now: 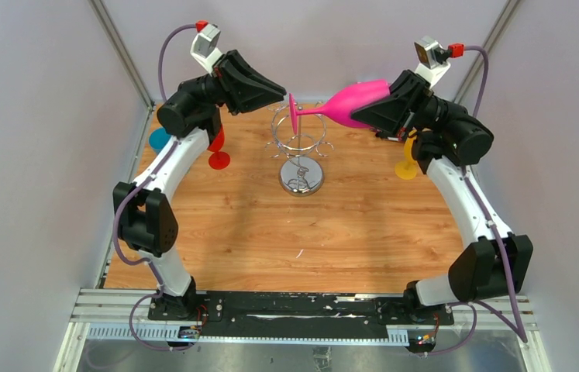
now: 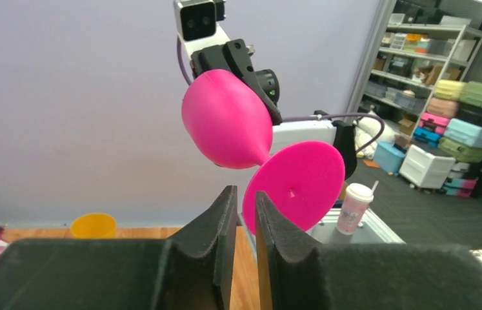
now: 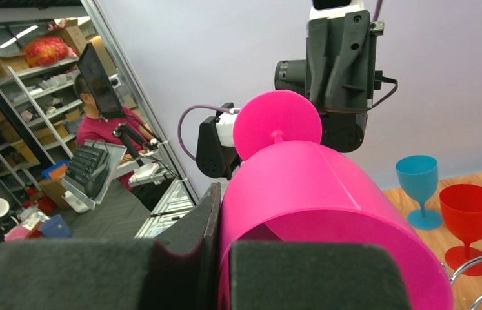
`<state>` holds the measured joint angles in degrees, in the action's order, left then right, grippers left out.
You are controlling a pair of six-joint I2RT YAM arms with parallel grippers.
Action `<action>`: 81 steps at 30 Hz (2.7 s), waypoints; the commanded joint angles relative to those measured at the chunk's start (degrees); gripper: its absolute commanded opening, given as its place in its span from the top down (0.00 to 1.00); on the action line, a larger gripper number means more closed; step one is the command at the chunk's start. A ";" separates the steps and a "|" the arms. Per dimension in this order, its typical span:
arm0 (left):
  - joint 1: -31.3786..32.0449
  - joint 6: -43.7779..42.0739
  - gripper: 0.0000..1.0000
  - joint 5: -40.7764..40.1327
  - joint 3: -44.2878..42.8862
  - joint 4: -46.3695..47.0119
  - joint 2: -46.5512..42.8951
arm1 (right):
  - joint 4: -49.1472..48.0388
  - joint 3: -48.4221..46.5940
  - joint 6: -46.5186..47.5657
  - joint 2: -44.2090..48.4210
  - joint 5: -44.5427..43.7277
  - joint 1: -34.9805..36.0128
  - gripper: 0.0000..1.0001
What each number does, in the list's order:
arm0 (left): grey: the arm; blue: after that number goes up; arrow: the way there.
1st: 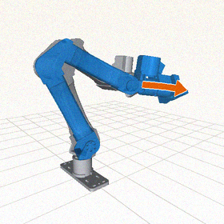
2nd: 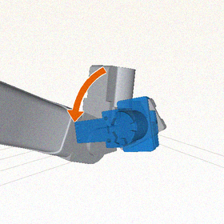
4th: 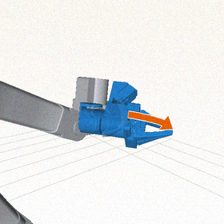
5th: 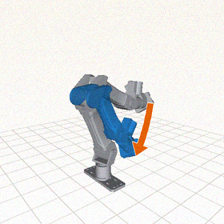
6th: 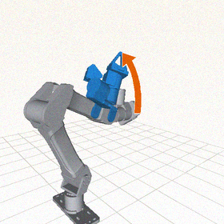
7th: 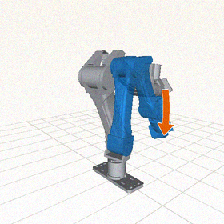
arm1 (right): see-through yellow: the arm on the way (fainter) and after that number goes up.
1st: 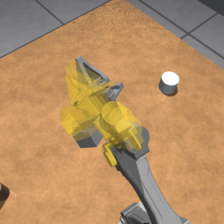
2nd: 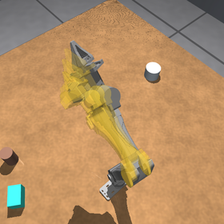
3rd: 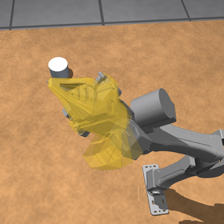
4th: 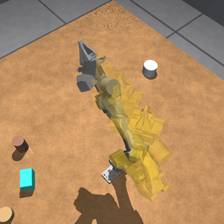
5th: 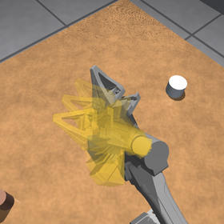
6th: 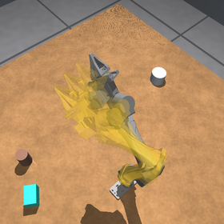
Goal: Take the wine glass off the wine glass rack
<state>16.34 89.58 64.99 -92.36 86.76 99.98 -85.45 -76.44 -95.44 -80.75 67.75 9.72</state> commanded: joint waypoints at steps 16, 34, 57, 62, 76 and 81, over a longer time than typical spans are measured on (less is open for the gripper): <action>2.01 -63.71 1.00 -53.15 -14.00 -111.76 -11.72 | 103.55 -12.18 78.78 21.73 -21.96 0.14 1.00; 10.38 -70.68 1.00 -95.19 -4.15 -129.90 -23.90 | 126.06 -20.44 87.99 3.33 -51.24 0.34 1.00; 10.38 -73.41 1.00 -96.59 -0.04 -130.46 -27.68 | 134.93 -34.62 95.17 -24.24 -67.66 8.40 1.00; 10.38 -73.31 1.00 -95.43 0.38 -130.41 -27.40 | 136.70 -39.88 96.78 -30.72 -70.43 8.26 1.00; 10.38 -74.72 1.00 -94.52 2.00 -128.44 -28.41 | 136.74 -40.31 97.24 -36.68 -65.89 7.73 1.00; 10.38 -75.18 1.00 -94.16 2.28 -127.62 -28.41 | 135.64 -36.91 97.20 -36.42 -64.44 7.77 1.00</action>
<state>26.41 15.20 -29.52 -90.89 -43.33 72.77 49.36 -116.14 1.06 -117.10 1.56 17.34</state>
